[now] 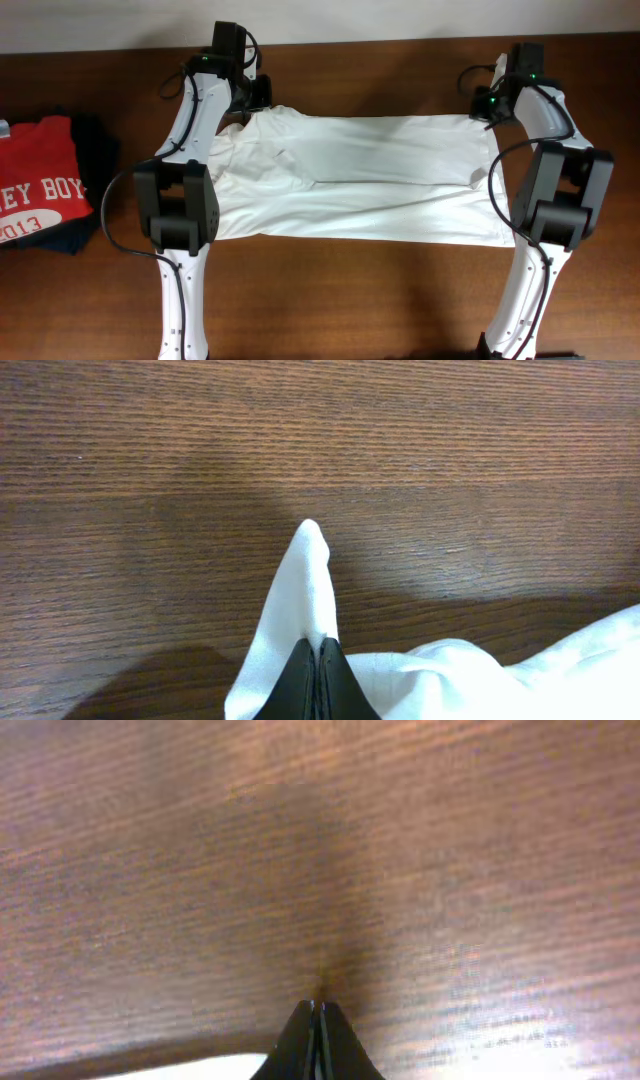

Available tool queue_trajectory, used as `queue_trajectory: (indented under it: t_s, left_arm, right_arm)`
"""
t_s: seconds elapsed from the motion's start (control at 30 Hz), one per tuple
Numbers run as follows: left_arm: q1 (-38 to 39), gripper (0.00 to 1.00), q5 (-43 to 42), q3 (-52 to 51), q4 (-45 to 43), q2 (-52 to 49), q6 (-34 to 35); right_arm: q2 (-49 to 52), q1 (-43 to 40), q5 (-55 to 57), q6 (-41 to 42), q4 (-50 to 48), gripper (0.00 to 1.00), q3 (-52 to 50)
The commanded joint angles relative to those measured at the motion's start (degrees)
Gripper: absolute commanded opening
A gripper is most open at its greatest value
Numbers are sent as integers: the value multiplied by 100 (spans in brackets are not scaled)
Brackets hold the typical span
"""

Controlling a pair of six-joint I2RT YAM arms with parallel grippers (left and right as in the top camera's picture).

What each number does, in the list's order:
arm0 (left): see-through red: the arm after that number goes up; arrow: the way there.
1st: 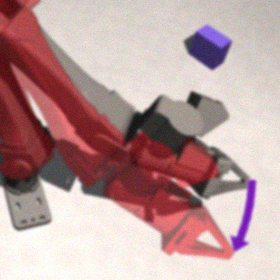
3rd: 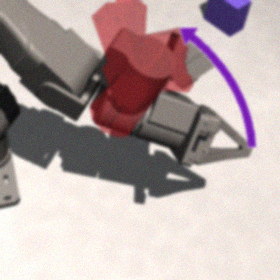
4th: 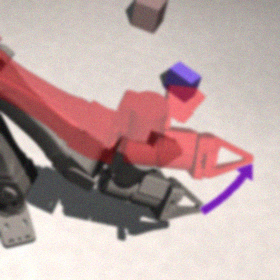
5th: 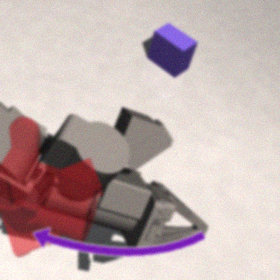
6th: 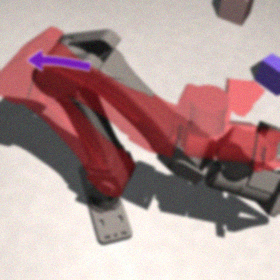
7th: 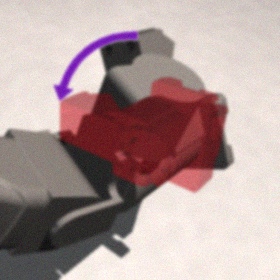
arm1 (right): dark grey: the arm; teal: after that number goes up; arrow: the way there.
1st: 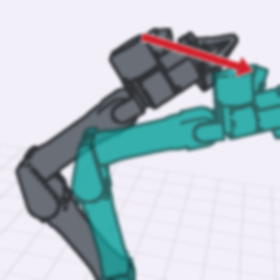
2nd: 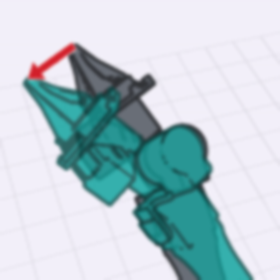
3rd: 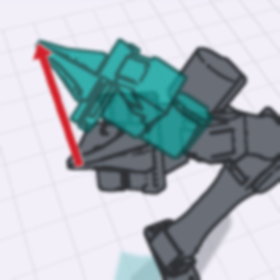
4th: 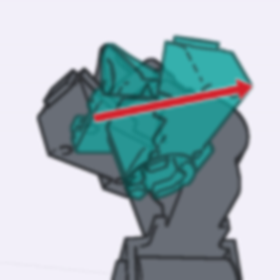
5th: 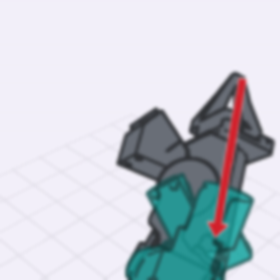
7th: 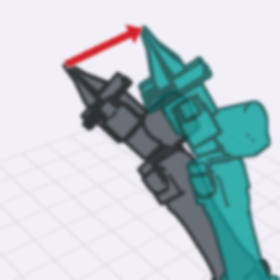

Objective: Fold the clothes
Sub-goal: 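Grasp the top corners with both grippers and pull them upward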

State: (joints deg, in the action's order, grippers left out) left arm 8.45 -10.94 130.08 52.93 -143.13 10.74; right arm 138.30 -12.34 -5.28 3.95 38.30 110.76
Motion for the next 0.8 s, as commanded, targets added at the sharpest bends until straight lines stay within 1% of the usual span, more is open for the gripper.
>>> queue_trajectory:
  t_s: [0.0, 0.07, 0.2, 0.23, 0.3, 0.4, 0.43, 0.47, 0.53, 0.57, 0.77]
  left_arm:
    - [-31, 7, 39, 59, -144, 22, 48]
    - [-31, 12, 37, 59, -278, 22, 48]
    - [-24, 13, 35, 59, -496, 22, 48]
    - [-24, 12, 37, 57, -533, 22, 48]
    - [-24, 3, 42, 57, -555, 22, 48]
    - [-24, 1, 44, 57, -625, 22, 48]
    - [-24, 6, 42, 57, -632, 22, 48]
    - [-24, 24, 46, 57, -629, 22, 48]
    - [-28, 43, 184, 46, -638, -4, 55]
    - [-33, 49, 219, 46, -643, -48, 199]
    - [-26, 50, 216, 46, -844, -439, 562]
  right_arm:
    - [146, -83, 317, 304, 461, 4, 352]
    - [146, -133, 323, 297, 850, 4, 693]
    - [146, -166, 319, 297, 1423, 4, 1215]
    - [146, -166, 319, 297, 1488, 4, 1235]
    - [146, -166, 319, 299, 1626, 4, 1235]
    - [146, -166, 319, 297, 1742, 4, 1235]
    - [146, -166, 319, 299, 1766, 4, 1235]
    - [146, -166, 319, 299, 1773, 4, 1235]
    - [146, -166, 317, 297, 1779, 4, 1235]
    - [146, -166, 319, 297, 1790, 4, 1235]
    - [146, -166, 319, 297, 1814, 4, 1235]
